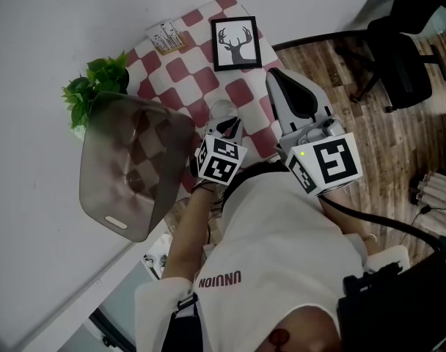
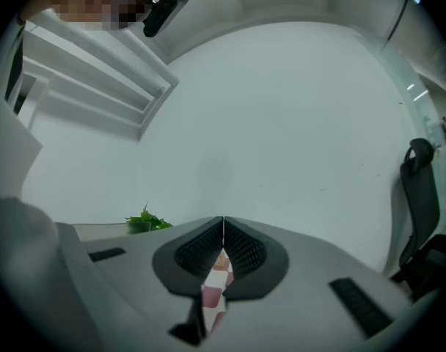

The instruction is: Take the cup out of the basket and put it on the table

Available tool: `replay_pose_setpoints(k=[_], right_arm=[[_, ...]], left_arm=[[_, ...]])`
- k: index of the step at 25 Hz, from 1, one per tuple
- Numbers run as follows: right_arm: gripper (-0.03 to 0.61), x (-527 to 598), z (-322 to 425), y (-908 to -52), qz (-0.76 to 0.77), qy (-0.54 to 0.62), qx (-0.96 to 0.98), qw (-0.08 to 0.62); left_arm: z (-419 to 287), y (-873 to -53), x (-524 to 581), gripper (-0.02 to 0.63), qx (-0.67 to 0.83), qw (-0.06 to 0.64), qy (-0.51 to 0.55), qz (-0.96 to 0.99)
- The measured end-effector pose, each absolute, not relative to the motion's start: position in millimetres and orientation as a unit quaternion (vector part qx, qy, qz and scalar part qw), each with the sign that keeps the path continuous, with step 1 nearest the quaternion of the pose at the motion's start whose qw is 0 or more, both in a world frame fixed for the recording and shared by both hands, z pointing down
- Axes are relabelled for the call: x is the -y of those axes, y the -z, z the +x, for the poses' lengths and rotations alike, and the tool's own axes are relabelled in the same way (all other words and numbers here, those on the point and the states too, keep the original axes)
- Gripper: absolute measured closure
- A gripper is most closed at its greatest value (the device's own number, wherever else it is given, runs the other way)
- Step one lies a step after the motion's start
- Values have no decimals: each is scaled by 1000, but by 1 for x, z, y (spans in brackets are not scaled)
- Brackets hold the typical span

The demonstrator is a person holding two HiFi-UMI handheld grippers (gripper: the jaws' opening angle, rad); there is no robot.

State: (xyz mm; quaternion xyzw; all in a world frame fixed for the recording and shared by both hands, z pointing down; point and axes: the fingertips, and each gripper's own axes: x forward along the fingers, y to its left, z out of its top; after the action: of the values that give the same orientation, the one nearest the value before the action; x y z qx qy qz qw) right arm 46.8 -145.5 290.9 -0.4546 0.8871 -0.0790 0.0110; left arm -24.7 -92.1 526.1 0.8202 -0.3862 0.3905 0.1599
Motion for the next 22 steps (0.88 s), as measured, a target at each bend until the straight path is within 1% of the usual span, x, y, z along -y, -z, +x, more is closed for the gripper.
replay_pose_setpoints(k=[9,22], right_arm=[[560,145,44,-291,-453,82,-888,11],[560,144,41,-290,-451,82,-889,12]], left_arm=[[-21,-528,91,583,382,148,-404,818],[-6,-519,90,581,377,131,-392,829]])
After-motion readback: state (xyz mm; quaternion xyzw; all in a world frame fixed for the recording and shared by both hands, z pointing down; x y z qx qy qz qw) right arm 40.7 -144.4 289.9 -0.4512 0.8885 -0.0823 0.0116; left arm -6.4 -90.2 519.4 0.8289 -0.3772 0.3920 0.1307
